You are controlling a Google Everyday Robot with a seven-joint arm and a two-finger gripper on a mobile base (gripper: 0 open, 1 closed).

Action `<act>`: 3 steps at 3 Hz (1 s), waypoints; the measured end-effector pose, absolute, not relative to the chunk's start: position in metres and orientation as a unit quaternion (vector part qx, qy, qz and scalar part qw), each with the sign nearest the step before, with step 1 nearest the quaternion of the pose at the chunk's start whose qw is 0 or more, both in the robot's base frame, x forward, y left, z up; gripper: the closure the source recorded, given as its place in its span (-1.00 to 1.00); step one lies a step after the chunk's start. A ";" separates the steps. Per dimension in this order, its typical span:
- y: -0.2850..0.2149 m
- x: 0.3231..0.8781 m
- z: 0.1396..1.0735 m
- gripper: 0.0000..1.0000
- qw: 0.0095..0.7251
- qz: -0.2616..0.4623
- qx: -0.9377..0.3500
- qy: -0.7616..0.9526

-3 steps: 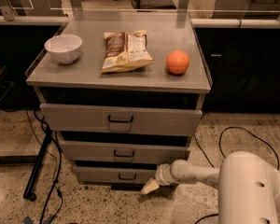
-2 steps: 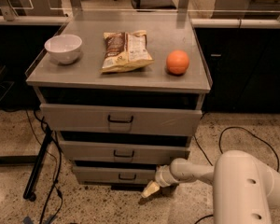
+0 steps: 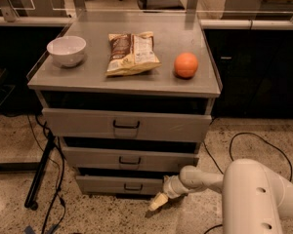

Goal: Open bottom drawer

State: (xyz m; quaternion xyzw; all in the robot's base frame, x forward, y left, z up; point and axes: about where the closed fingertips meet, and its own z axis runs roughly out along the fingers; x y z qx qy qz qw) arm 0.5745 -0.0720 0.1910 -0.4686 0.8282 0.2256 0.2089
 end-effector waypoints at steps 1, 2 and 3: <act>-0.072 0.574 0.193 -1.00 0.208 0.226 -0.470 0.828; -0.069 0.558 0.196 -1.00 0.197 0.237 -0.475 0.824; -0.069 0.558 0.196 -1.00 0.197 0.237 -0.475 0.824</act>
Offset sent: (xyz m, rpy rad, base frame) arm -0.1059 0.0079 -0.0330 0.0348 0.1666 0.1494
